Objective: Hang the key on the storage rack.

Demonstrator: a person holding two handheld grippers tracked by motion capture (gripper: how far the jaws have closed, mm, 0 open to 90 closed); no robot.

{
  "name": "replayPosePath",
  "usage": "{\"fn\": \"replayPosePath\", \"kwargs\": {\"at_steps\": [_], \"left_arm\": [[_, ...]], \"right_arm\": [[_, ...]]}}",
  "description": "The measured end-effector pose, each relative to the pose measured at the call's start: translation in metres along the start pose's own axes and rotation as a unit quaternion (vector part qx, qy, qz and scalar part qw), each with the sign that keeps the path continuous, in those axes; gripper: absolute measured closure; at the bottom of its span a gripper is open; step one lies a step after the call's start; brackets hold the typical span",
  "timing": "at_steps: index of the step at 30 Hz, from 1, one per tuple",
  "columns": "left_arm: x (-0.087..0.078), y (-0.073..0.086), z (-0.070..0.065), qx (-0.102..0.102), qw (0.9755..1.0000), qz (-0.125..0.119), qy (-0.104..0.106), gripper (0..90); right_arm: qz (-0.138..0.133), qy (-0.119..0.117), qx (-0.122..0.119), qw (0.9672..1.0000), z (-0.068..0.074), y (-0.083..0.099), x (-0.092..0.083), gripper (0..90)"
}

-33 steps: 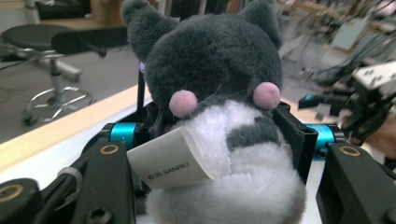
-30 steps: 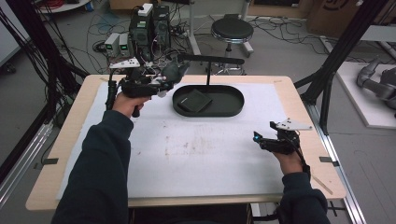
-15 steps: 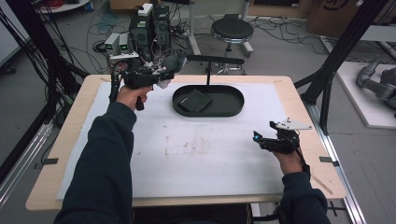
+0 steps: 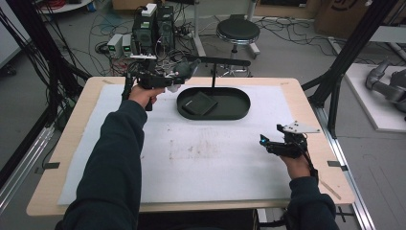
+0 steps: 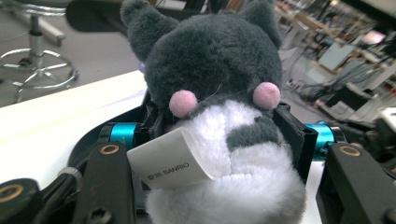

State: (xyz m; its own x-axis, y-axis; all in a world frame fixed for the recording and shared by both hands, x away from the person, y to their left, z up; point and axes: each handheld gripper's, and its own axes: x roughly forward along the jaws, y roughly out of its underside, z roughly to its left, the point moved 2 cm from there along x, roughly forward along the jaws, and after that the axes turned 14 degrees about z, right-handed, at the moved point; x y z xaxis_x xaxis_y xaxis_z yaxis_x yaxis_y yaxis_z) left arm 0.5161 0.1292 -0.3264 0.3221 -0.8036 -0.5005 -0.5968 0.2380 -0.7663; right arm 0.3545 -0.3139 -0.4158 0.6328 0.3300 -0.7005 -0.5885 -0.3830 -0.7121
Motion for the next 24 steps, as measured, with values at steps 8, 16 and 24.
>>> {"fn": "replayPosePath", "kwargs": {"at_steps": [8, 16, 24], "left_arm": [[0.004, -0.012, 0.011, -0.009, 0.9993, 0.0, -0.038, 44.6], [0.006, -0.015, 0.012, -0.012, 0.9985, -0.013, -0.052, 44.7], [0.004, -0.017, 0.011, -0.016, 0.9981, -0.036, -0.047, 44.8]], "right_arm": [[0.001, -0.001, 0.0, 1.0, 0.0, 0.0, 0.0, 19.9], [0.002, -0.002, -0.002, 1.0, 0.001, 0.0, 0.0, 19.9], [0.0, -0.002, -0.004, 1.0, 0.001, 0.0, -0.001, 19.9]]}}
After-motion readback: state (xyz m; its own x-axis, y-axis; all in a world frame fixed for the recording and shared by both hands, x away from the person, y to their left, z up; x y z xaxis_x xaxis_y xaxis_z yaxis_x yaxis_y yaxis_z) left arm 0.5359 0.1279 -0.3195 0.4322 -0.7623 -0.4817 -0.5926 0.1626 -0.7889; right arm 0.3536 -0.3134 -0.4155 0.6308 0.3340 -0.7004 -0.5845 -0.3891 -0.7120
